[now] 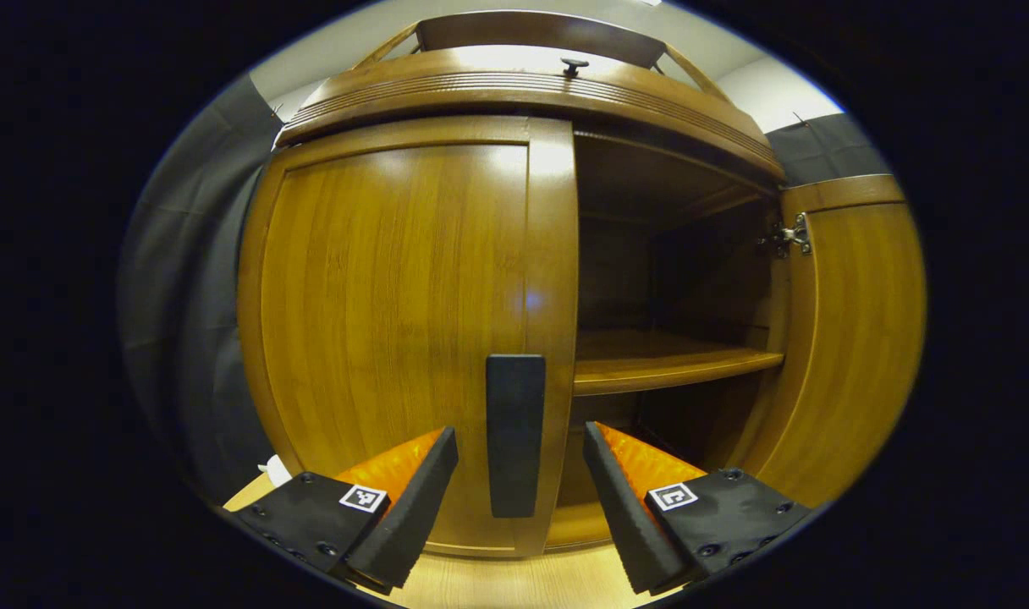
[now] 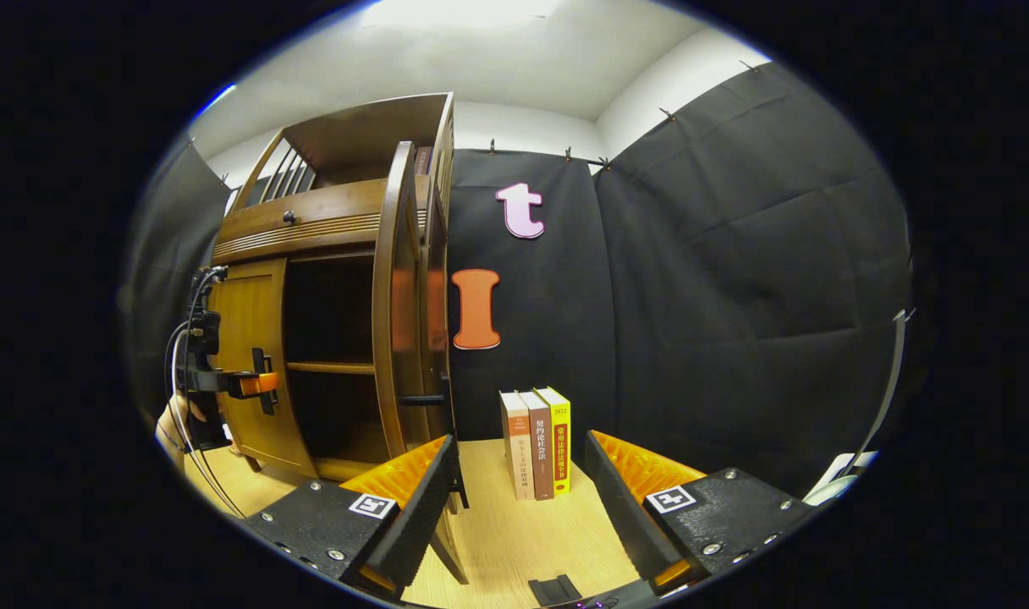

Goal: Open the right door of the double-door shoe cabinet with the right hand, and open the left door with the left hand.

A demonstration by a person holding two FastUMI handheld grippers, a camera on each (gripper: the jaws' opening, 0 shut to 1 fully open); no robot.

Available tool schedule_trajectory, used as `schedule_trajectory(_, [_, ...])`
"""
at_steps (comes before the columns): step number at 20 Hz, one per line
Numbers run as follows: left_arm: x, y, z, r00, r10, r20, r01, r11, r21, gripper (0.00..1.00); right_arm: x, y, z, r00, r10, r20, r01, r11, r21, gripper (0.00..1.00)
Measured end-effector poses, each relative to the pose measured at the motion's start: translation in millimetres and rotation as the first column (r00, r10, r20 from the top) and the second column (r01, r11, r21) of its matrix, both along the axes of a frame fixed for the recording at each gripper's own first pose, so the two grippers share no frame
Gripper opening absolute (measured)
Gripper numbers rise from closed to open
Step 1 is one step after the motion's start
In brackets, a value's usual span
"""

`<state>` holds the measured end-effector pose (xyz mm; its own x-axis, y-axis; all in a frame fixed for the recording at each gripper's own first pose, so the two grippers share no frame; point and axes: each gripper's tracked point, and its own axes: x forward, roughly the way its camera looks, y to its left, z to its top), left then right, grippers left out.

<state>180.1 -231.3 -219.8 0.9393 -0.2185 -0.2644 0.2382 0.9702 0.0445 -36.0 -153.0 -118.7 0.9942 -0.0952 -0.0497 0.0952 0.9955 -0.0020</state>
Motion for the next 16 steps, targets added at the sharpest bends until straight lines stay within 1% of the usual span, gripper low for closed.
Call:
schedule_trajectory(1, [3.4, -0.1, -2.3, 1.0, -0.001, -0.001, 0.001, 1.0, -0.009, 0.99, -0.1, -0.2, -0.4, 1.0, -0.002, 0.001, 0.002, 1.0, 0.0, 0.92])
schedule_trajectory(2, [7.0, -0.9, -5.0, 1.0, -0.003, -0.003, 0.003, 1.0, -0.016, 0.89, 0.0, 0.2, -0.9, 1.0, -0.002, 0.0, 0.002, 1.0, 0.002, 0.92])
schedule_trajectory(3, [8.3, -2.0, -5.7, 1.0, -0.006, -0.004, 0.006, 1.0, -0.019, 0.94, -0.1, 1.0, -1.7, 1.0, -0.001, -0.001, 0.001, 1.0, 0.005, 0.92])
schedule_trajectory(7, [12.2, -3.5, -8.7, 1.0, -0.021, 0.004, 0.021, 1.0, 0.022, 0.77, 1.8, 5.1, -1.8, 1.0, 0.002, -0.003, -0.002, 1.0, 0.004, 0.92])
schedule_trajectory(8, [13.1, -3.6, -9.6, 1.0, -0.022, 0.011, 0.021, 0.999, 0.029, 0.77, 2.5, 6.8, -2.7, 1.0, 0.005, -0.005, -0.004, 1.0, 0.008, 0.92])
schedule_trajectory(12, [14.4, -3.2, -9.0, 1.0, -0.025, 0.019, 0.024, 0.999, 0.048, 0.46, 2.1, 7.0, -3.7, 1.0, -0.002, -0.01, 0.002, 1.0, 0.014, 0.92])
schedule_trajectory(14, [13.9, -4.3, -9.6, 0.999, -0.033, 0.014, 0.033, 0.998, 0.047, 0.42, 1.9, 9.1, -3.6, 1.0, 0.0, -0.011, 0.0, 1.0, 0.016, 0.92])
schedule_trajectory(15, [14.4, -4.3, -8.8, 0.999, -0.032, 0.014, 0.032, 0.999, 0.036, 0.46, 1.9, 8.9, -1.7, 1.0, -0.003, -0.011, 0.003, 1.0, 0.012, 0.92])
schedule_trajectory(16, [13.0, -2.8, -9.0, 0.999, -0.03, 0.009, 0.03, 0.999, 0.039, 0.42, 1.3, 8.1, -0.4, 1.0, -0.007, -0.008, 0.007, 1.0, 0.008, 0.92])
